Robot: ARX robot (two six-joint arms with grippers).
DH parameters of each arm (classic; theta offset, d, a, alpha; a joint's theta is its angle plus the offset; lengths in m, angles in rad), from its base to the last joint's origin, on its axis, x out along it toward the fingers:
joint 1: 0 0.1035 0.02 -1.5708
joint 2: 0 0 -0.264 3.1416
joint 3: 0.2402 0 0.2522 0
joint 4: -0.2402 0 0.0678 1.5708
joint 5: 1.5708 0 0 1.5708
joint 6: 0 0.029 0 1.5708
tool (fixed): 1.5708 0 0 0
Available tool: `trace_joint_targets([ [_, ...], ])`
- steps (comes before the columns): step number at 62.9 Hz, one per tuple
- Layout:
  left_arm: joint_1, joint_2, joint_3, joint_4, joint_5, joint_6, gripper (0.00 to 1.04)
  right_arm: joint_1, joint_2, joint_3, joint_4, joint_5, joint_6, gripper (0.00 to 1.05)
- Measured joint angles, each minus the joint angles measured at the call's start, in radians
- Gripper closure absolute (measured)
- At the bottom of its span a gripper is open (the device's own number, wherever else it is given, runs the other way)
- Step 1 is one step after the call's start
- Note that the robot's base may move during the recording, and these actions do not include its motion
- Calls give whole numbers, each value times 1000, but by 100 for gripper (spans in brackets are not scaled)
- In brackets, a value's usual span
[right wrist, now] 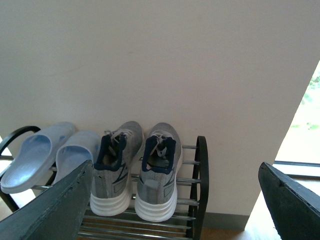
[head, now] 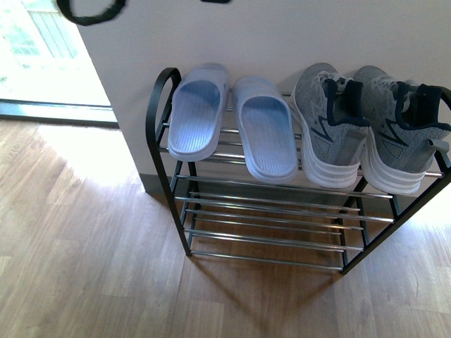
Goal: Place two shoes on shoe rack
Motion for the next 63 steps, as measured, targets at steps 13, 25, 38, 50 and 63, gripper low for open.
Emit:
trace_joint_targets([
  [13,106,-510,-235,-278,-84,-76,9,0,0,0,0,0,0,9],
  [25,180,-790,-306,-470,-100,-145,9,0,0,0,0,0,0,9],
  [38,343,-903,-433,-196,358,-8,28,0,0,0,0,0,0,9],
  [50,388,-982,-504,-121,583,109,62,0,0,0,0,0,0,9],
  [63,390,-1036,-543,-132,583,126,100,0,0,0,0,0,0,9],
])
